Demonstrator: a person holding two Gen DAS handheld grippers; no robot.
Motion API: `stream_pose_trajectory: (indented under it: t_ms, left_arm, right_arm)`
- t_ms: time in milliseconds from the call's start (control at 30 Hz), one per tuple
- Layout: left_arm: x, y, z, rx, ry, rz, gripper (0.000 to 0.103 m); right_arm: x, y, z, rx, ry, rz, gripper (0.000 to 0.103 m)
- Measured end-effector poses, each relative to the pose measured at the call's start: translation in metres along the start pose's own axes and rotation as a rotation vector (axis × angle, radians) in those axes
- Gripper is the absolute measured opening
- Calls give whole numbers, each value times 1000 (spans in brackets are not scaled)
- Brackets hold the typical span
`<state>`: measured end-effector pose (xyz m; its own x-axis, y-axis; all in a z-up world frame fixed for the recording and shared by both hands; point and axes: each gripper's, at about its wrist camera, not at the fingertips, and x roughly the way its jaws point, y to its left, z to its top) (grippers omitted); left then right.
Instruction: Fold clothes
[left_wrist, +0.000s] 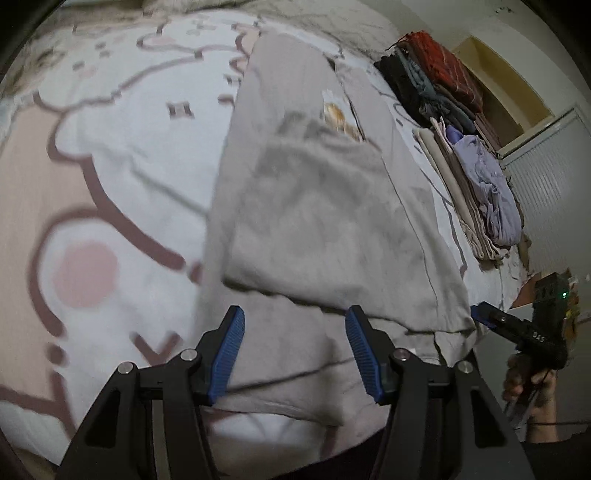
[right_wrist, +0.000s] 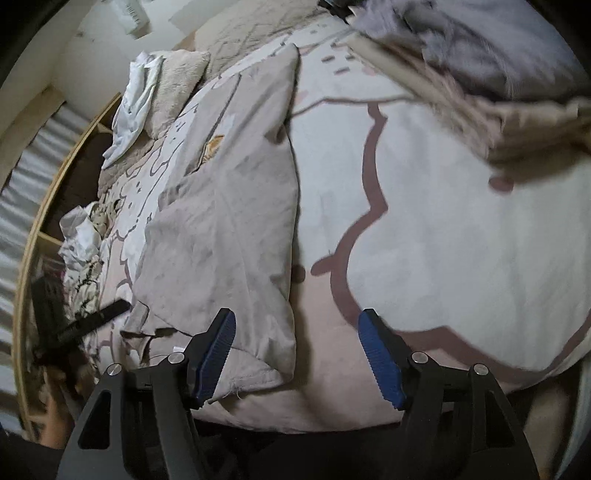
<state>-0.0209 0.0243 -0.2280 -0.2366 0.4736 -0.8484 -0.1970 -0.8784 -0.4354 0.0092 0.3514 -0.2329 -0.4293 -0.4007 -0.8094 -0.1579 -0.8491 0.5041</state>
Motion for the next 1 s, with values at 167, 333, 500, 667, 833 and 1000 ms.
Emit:
stream_pose_trajectory:
  t_ms: [167, 333, 500, 667, 833, 1000]
  left_arm:
    - [11, -2, 10, -83, -9, -86, 57]
    - [24, 7, 20, -197, -14, -171, 57]
    - [16, 13, 24, -254, -48, -213, 3]
    - [-15, 2, 26, -157, -117, -152, 3]
    - [9, 10, 18, -75, -49, -50, 3]
    - [21, 10, 10, -47, -45, -72, 8]
  right_arm:
    - [-3, -4, -1, 30, -11, 42, 69]
    - [-2, -5, -2, 66, -9, 94, 68]
    - [7, -6, -3, 113, -3, 128, 68]
    - [16, 7, -2, 52, 52, 83, 44]
    - [22, 10, -8, -52, 85, -20, 21]
    - [16, 9, -17, -94, 94, -32, 13]
